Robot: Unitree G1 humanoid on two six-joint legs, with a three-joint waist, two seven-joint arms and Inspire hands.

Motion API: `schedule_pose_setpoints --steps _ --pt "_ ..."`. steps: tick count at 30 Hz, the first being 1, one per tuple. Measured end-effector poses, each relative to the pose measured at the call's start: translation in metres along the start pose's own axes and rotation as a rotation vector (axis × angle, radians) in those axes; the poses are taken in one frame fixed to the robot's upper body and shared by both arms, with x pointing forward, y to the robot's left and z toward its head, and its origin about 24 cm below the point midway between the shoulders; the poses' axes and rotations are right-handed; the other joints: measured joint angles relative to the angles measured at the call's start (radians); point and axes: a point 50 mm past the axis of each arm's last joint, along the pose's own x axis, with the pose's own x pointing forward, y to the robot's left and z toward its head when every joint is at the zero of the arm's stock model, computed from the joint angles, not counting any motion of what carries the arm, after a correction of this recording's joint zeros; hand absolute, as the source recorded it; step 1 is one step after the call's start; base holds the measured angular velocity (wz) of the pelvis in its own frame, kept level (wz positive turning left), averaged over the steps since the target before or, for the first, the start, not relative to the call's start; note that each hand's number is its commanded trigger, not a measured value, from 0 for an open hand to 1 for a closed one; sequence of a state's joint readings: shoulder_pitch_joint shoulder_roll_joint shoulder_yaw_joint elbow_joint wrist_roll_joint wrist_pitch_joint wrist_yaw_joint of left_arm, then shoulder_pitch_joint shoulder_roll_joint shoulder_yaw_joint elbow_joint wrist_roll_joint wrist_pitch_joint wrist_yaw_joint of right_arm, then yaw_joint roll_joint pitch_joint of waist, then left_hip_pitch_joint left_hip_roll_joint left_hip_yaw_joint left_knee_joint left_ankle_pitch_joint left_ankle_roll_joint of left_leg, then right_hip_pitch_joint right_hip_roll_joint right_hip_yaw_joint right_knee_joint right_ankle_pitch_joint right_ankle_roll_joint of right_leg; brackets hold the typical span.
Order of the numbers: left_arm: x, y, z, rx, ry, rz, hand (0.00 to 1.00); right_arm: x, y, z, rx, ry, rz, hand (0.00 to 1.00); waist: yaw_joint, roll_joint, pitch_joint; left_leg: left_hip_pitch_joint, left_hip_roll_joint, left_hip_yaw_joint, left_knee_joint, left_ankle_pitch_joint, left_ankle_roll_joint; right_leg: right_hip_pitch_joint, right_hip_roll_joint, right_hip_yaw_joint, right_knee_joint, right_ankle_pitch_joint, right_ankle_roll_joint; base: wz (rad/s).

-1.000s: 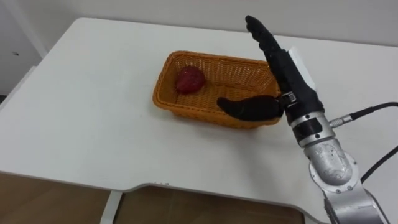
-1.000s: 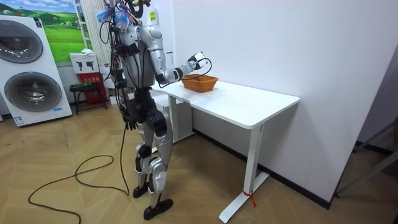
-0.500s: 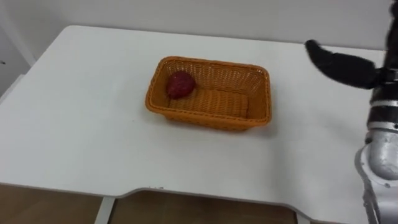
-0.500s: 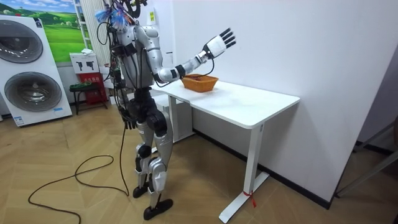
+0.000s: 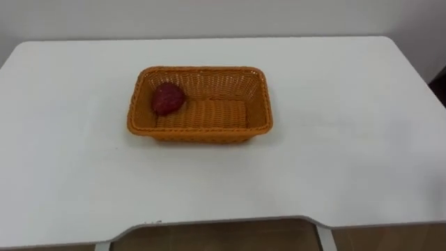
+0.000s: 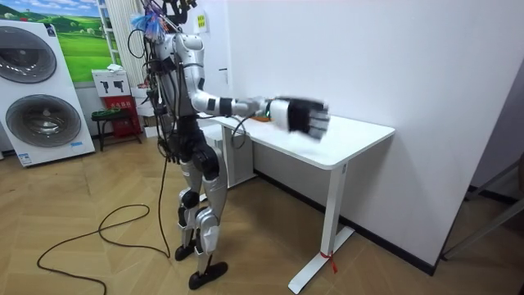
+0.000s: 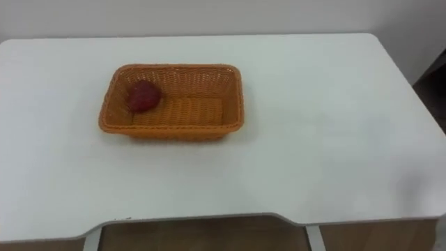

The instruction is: Pick and place apple

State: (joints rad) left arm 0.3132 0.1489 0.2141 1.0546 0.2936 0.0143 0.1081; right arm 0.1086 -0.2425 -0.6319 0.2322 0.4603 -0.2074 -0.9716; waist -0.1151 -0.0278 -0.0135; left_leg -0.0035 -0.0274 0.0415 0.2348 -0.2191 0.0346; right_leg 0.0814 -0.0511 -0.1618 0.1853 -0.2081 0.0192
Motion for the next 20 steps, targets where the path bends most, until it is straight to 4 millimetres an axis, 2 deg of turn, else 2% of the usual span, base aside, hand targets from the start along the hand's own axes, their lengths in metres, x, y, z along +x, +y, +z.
schedule_pose_setpoints --steps 2,3,5,6,8,11,12,13,16,20 --pt "0.002 0.002 0.011 -0.003 -0.019 0.015 0.00 0.007 -0.022 -0.032 -0.131 0.106 -0.084 0.00 0.003 0.008 -0.0013 0.002 0.001 0.001 -0.001 0.001 0.001 0.000 0.000 0.002 0.001 0.000 0.000 0.00" --pt "0.003 0.001 0.013 -0.004 -0.021 0.015 0.00 0.006 -0.028 -0.041 -0.175 0.135 -0.096 0.00 0.004 0.009 -0.0006 0.002 0.001 0.001 -0.002 0.001 0.001 0.000 0.000 0.003 0.001 0.000 0.000 0.00" --pt "0.003 -0.001 0.016 -0.002 -0.024 0.010 0.00 -0.001 -0.055 -0.077 -0.363 0.250 -0.116 0.00 0.011 0.009 -0.0003 0.011 0.000 0.001 -0.010 0.002 0.000 0.008 0.001 0.009 0.001 0.000 0.000 0.00" --pt "0.003 -0.001 0.016 -0.002 -0.022 0.008 0.00 -0.004 -0.063 -0.086 -0.416 0.278 -0.113 0.00 0.013 0.009 -0.0002 0.015 0.000 0.001 -0.011 0.002 0.000 0.011 0.001 0.010 0.001 0.000 0.000 0.00" --pt "0.002 -0.003 0.014 -0.002 -0.010 -0.007 0.00 -0.021 -0.090 -0.118 -0.613 0.397 -0.059 0.00 0.034 0.006 0.0020 0.015 0.003 0.012 -0.012 0.002 0.000 0.005 0.003 0.024 0.001 0.000 -0.001 -0.14" --pt "0.002 -0.005 0.010 0.006 0.009 -0.015 0.00 -0.043 -0.119 -0.148 -0.849 0.532 0.070 0.00 0.053 0.003 0.0047 0.017 0.002 0.013 -0.011 0.002 0.001 0.007 0.002 0.029 0.002 0.000 -0.001 -0.05" --pt "0.002 -0.005 0.010 0.012 0.009 -0.016 0.00 -0.046 -0.124 -0.152 -0.895 0.548 0.105 0.00 0.060 0.002 0.0057 0.019 0.002 0.013 -0.012 0.002 0.001 0.007 0.002 0.031 0.002 0.000 -0.001 -0.04" --pt "0.002 -0.006 0.010 0.019 0.008 -0.017 0.00 -0.053 -0.132 -0.158 -0.950 0.582 0.166 0.00 0.072 0.008 0.0127 0.023 0.002 0.014 -0.013 0.002 0.001 0.010 0.002 0.035 0.002 0.000 -0.001 -0.06" --pt "0.002 -0.006 0.010 0.019 0.009 -0.023 0.00 -0.064 -0.141 -0.168 -1.080 0.634 0.339 0.00 0.087 0.012 0.0170 0.024 0.003 0.018 -0.013 0.001 0.002 0.009 0.002 0.030 0.000 0.000 -0.001 -0.01" --pt "0.001 -0.009 0.008 0.020 0.035 -0.055 0.00 -0.079 -0.151 -0.180 -1.201 0.768 0.559 0.00 0.094 0.012 0.0172 0.034 0.002 0.014 -0.015 0.001 0.001 0.016 0.002 0.022 -0.006 0.000 0.000 0.03"
